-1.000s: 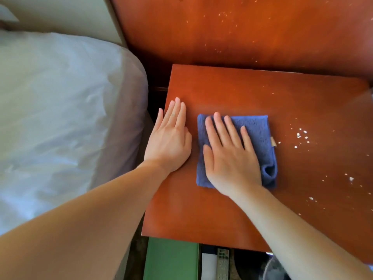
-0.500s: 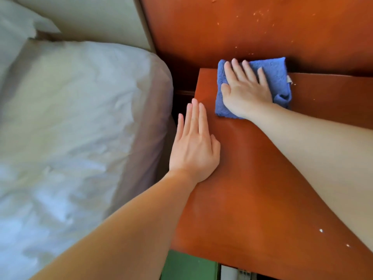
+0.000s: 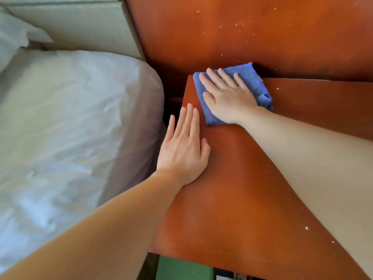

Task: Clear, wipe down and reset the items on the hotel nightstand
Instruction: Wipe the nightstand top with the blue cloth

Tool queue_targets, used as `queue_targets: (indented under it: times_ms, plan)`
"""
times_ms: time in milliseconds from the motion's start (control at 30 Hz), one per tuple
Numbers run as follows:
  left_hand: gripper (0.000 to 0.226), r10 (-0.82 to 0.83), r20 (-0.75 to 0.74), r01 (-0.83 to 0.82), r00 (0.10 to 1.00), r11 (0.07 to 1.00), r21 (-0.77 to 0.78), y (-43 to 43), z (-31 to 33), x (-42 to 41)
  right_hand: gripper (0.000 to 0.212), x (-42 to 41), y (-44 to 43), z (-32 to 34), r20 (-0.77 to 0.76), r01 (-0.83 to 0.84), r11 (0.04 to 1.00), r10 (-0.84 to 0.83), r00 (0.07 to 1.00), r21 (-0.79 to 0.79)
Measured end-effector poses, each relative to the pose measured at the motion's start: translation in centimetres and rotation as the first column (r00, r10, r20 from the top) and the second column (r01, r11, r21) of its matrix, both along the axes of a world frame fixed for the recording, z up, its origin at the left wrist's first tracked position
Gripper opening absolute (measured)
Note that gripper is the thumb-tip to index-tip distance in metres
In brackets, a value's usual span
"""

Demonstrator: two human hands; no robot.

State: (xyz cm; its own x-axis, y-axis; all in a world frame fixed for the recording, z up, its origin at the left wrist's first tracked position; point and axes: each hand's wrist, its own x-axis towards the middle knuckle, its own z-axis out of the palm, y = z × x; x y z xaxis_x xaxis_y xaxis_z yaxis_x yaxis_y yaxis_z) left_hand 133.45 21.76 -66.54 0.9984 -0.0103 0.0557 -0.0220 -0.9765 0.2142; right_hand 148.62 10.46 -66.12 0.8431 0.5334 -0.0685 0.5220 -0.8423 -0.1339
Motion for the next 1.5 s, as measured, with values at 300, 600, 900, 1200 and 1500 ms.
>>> queue_targets:
  times_ms: [300,600,900,1200,1500]
  plan:
    - [0.066,-0.124,-0.010,0.124,0.992,0.992,-0.007,0.0,-0.2,0.1,0.054,-1.0,-15.4,0.4,0.012,0.333,0.942,-0.333,0.943,-0.040]
    - [0.060,-0.111,-0.011,0.111,0.994,0.993,0.037,-0.4,0.2,0.0,0.054,-4.3,-18.4,1.0,-0.060,0.646,0.757,-0.652,0.755,-0.099]
    - [0.052,-0.185,0.072,0.194,0.980,0.969,-0.150,-6.9,0.9,-1.0,0.056,-12.4,-11.8,0.5,0.041,0.310,0.951,-0.310,0.950,-0.011]
    - [0.062,-0.433,-0.144,0.433,0.890,0.901,-0.033,-11.6,2.3,-1.4,0.057,-15.4,-17.1,1.9,-0.146,0.238,0.965,-0.221,0.964,0.107]
    - [0.069,-0.422,-0.200,0.456,0.885,0.872,0.177,-15.9,3.2,-3.0,0.076,-21.2,-20.1,0.8,0.031,0.354,0.934,-0.353,0.935,-0.041]
